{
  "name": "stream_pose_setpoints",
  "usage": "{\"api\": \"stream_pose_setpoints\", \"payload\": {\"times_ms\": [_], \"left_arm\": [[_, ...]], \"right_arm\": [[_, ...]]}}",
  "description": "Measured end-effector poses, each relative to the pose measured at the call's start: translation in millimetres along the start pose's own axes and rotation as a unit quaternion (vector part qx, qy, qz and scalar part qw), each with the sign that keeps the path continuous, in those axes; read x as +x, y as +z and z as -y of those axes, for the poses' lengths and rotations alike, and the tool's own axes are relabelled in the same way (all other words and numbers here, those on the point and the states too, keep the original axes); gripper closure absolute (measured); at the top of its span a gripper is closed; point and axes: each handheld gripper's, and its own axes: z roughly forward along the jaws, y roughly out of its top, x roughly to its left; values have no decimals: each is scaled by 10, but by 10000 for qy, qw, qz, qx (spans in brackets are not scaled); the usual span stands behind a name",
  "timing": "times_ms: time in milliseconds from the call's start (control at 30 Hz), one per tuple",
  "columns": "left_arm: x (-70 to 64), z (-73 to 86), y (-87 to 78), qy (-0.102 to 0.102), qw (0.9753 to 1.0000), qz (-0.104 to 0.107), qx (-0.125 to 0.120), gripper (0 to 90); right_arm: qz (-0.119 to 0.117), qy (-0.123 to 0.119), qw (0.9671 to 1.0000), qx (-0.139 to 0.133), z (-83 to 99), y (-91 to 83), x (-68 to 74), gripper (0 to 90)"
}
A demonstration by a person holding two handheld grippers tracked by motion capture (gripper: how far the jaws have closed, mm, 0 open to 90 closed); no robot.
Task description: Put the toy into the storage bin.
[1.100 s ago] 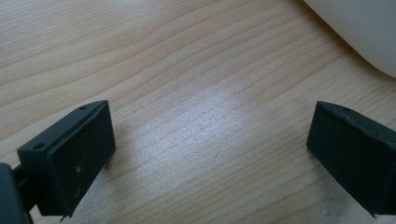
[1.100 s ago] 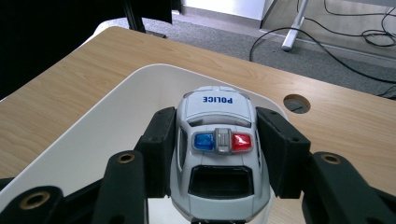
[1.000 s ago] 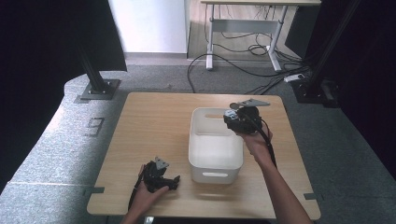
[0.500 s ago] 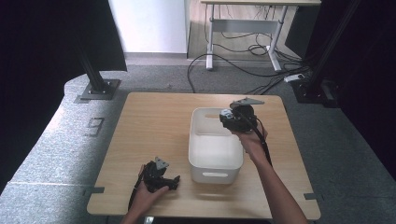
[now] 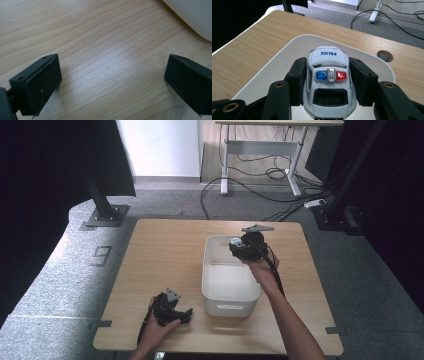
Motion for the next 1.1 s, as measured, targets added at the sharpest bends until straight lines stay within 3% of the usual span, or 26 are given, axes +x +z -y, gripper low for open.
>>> {"api": "stream_pose_setpoints", "payload": {"times_ms": [1100], "left_arm": [[0,0,1,2,10000,-7,-5,10]], "right_arm": [[-120,-84,9997,191,-80,362,237,503]]}}
